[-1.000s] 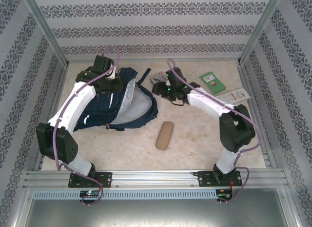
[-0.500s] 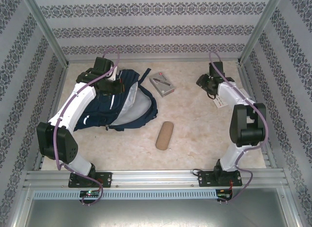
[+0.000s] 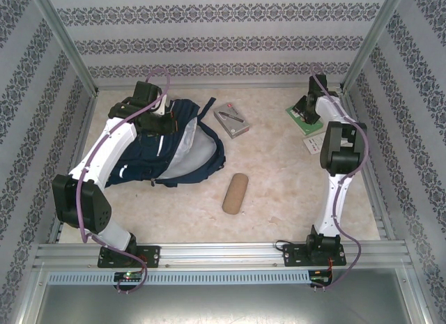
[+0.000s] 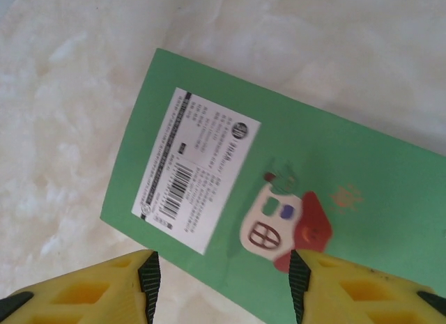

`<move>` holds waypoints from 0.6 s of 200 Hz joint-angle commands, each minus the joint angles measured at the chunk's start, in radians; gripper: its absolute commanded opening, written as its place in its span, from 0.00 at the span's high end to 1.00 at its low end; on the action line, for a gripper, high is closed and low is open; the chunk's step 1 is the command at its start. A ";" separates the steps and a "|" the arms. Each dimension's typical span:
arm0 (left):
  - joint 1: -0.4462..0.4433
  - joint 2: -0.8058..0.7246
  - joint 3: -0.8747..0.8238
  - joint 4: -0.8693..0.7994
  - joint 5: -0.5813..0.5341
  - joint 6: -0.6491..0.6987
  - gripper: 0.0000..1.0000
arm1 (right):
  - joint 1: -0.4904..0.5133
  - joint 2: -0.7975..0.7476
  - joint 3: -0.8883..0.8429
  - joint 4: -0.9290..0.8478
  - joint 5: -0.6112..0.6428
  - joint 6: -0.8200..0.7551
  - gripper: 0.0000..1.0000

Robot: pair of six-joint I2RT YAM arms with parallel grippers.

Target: Pack the student bag

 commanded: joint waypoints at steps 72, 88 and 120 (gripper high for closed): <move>0.015 -0.041 -0.004 -0.023 0.023 -0.013 0.94 | 0.128 -0.087 -0.215 -0.060 -0.128 0.027 0.46; 0.015 -0.039 -0.010 -0.012 0.033 -0.008 0.93 | 0.166 -0.136 -0.296 -0.047 -0.143 0.043 0.46; 0.016 -0.034 -0.018 0.009 0.056 -0.002 0.91 | 0.248 -0.267 -0.485 -0.020 -0.141 0.078 0.47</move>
